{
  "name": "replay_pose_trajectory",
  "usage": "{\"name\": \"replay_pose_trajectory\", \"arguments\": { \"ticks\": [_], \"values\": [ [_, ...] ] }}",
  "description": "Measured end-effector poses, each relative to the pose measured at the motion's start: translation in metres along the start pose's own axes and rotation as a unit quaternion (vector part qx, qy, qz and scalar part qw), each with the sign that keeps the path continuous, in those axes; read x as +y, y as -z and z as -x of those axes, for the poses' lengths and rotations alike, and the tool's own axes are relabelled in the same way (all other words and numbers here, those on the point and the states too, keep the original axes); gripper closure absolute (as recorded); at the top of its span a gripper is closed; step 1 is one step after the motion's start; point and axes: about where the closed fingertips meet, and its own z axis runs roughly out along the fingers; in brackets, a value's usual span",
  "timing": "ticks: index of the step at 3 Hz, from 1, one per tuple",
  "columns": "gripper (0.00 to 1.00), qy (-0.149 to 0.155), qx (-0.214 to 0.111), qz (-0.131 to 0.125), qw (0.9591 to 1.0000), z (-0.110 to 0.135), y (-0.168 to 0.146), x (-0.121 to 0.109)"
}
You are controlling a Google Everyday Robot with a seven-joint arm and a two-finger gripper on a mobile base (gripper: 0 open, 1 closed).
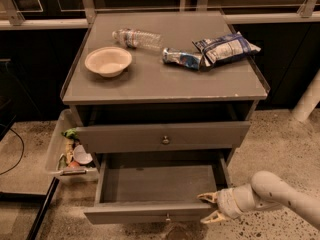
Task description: Open middle drawer
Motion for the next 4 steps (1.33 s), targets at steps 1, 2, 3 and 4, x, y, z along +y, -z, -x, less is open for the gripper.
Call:
{"name": "replay_pose_trajectory", "arguments": {
  "ticks": [1,2,3,4],
  "values": [
    [0.03,0.000,0.000,0.000,1.0000,0.001,0.001,-0.002],
    [0.00,0.018,-0.006,-0.001,0.9998,0.018,0.011,-0.011],
    [0.00,0.042,-0.014,-0.005,0.9990,0.038,0.031,-0.024],
    [0.00,0.071,-0.005,-0.009,0.9974,0.062,0.057,-0.039]
  ]
}}
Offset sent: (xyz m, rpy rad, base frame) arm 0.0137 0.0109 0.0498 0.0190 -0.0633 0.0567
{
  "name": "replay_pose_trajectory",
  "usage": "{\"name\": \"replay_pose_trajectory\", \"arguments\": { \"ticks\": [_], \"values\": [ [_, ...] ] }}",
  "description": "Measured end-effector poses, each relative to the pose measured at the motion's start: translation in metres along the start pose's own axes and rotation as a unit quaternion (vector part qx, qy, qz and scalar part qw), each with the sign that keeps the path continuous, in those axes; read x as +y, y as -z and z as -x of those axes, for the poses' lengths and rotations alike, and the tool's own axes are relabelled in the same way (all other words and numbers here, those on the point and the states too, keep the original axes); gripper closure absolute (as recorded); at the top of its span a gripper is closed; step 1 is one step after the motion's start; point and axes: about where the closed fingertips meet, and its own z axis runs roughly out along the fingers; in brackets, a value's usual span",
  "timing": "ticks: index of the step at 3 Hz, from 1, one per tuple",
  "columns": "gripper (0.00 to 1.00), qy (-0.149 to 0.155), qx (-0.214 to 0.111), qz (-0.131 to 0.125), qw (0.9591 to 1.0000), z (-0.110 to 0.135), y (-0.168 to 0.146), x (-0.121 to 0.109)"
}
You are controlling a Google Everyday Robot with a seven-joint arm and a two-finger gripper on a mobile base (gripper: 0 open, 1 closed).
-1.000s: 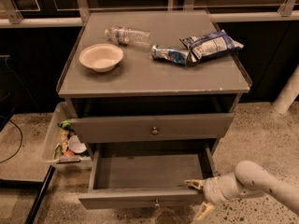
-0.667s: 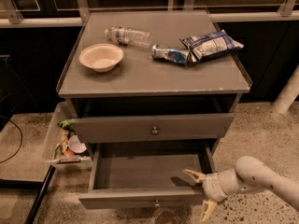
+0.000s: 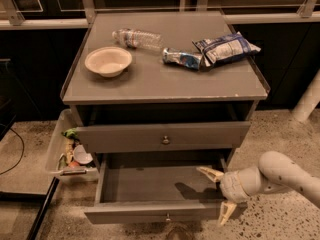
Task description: Open middle drawer
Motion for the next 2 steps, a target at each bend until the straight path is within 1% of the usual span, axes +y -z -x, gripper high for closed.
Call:
{"name": "replay_pose_trajectory", "arguments": {
  "ticks": [1,2],
  "values": [
    [0.00,0.019,0.019,-0.007,0.9996,0.017,0.033,-0.012],
    [0.00,0.031,0.034,-0.017,0.9988,0.031,0.062,-0.020]
  ]
}}
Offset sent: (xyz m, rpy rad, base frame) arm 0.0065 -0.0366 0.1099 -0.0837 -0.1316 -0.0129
